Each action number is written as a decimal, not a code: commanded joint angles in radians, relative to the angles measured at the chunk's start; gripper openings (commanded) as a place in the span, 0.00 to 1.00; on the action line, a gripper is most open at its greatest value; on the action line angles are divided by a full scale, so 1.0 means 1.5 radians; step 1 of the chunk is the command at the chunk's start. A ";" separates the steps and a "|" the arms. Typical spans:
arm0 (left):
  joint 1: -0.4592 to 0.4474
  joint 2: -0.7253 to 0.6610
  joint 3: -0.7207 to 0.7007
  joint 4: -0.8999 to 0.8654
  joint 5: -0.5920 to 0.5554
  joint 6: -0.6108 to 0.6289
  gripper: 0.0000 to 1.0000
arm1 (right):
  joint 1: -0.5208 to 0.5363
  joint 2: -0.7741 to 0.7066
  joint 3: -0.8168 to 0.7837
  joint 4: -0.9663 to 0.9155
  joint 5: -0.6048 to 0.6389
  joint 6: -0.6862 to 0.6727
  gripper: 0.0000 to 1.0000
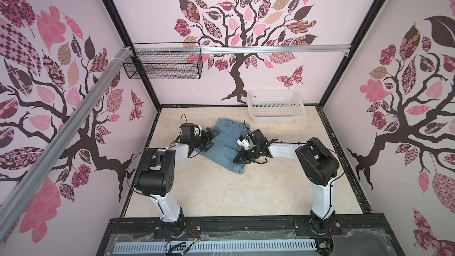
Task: Roll up the long pants
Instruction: Roll the long pant at the center of the board.
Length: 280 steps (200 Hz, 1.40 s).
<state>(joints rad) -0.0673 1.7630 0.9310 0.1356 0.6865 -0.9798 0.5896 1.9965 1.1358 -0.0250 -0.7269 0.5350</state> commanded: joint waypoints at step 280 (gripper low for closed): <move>-0.065 -0.273 -0.141 -0.223 -0.169 0.081 0.93 | 0.007 -0.139 -0.231 -0.150 0.029 -0.017 0.31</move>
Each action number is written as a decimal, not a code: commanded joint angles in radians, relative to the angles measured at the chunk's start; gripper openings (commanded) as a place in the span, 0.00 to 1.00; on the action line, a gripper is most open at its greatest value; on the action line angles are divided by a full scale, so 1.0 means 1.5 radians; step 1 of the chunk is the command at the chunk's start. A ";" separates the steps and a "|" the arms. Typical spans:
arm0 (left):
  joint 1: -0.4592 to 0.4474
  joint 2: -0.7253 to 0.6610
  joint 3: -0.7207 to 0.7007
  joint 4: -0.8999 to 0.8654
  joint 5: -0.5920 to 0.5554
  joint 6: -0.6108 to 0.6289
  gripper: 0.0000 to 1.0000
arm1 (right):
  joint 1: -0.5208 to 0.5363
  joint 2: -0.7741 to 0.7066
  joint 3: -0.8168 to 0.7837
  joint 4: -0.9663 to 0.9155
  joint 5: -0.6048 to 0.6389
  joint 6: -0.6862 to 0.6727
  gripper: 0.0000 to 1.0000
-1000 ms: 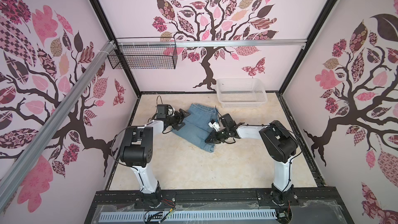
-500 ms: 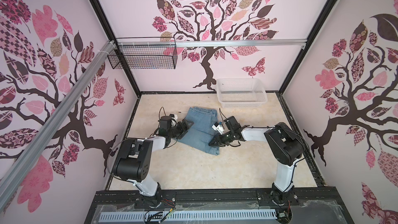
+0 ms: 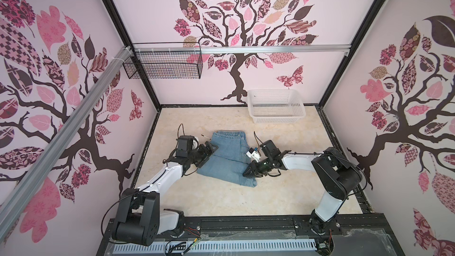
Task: Roll up the long pants
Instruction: Roll the long pant at the center of the board.
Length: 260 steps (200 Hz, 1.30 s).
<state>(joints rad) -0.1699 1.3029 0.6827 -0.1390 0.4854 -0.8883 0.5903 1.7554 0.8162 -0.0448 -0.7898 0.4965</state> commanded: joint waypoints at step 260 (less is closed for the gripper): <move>0.033 0.312 -0.025 0.112 -0.014 0.059 0.92 | 0.412 -0.118 -0.059 0.137 0.953 -0.592 0.99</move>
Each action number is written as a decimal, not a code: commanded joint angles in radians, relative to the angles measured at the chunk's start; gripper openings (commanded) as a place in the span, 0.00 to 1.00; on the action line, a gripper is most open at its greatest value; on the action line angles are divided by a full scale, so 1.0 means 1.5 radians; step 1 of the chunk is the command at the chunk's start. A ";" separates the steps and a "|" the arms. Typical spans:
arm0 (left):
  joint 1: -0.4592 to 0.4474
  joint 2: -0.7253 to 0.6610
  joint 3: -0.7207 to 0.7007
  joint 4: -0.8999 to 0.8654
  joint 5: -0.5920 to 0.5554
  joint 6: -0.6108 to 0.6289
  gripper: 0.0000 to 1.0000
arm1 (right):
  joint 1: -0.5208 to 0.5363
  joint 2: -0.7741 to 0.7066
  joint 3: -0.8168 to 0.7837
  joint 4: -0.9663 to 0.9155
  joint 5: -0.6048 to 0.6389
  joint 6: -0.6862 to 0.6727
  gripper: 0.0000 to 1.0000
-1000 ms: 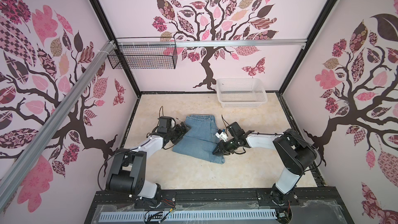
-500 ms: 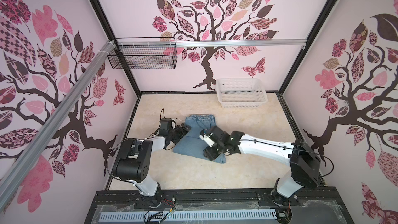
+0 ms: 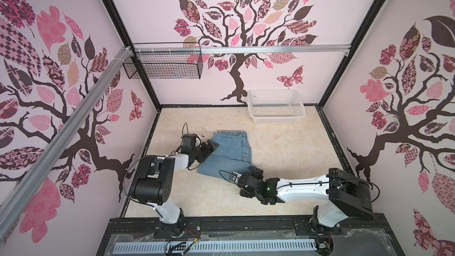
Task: Roll up the long pants
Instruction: Roll the long pant at the center of the board.
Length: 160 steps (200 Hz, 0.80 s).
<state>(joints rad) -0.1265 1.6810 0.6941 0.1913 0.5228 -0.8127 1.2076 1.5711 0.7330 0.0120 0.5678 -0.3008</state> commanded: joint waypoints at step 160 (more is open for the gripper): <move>0.020 0.099 0.002 -0.111 0.005 0.022 0.92 | 0.029 -0.136 0.041 -0.119 0.003 0.105 0.99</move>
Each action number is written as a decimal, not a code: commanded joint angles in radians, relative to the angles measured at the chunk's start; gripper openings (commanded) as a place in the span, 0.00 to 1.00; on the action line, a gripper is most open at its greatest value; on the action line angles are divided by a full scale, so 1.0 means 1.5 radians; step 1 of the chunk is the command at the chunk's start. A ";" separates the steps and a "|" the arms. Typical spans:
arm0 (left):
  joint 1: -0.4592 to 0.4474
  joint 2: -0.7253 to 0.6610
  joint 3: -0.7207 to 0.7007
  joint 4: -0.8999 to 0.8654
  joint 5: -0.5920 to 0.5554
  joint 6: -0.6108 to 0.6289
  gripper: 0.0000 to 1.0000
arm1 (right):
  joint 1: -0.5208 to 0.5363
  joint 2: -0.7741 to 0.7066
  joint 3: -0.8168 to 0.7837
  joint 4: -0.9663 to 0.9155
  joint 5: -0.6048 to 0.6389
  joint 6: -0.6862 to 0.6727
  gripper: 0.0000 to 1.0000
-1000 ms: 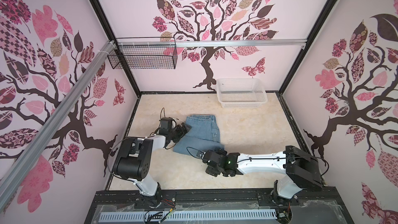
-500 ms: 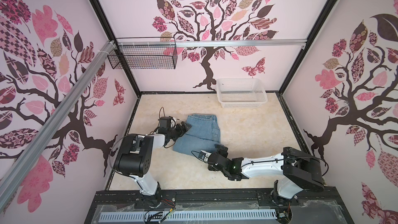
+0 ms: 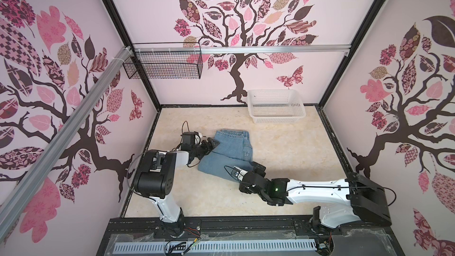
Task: Roll up the long pants
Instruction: Roll the long pant at the center of the board.
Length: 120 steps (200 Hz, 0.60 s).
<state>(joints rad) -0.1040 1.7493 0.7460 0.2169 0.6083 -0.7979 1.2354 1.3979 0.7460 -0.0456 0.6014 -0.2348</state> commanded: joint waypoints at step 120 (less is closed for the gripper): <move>0.102 -0.062 -0.013 -0.189 -0.029 0.001 0.92 | -0.117 0.159 0.201 0.009 -0.258 0.190 0.00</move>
<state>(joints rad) 0.0185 1.6855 0.7242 0.1085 0.6586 -0.8108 1.0878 1.5711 1.0035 -0.0109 0.3523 -0.0322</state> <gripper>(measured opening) 0.917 0.047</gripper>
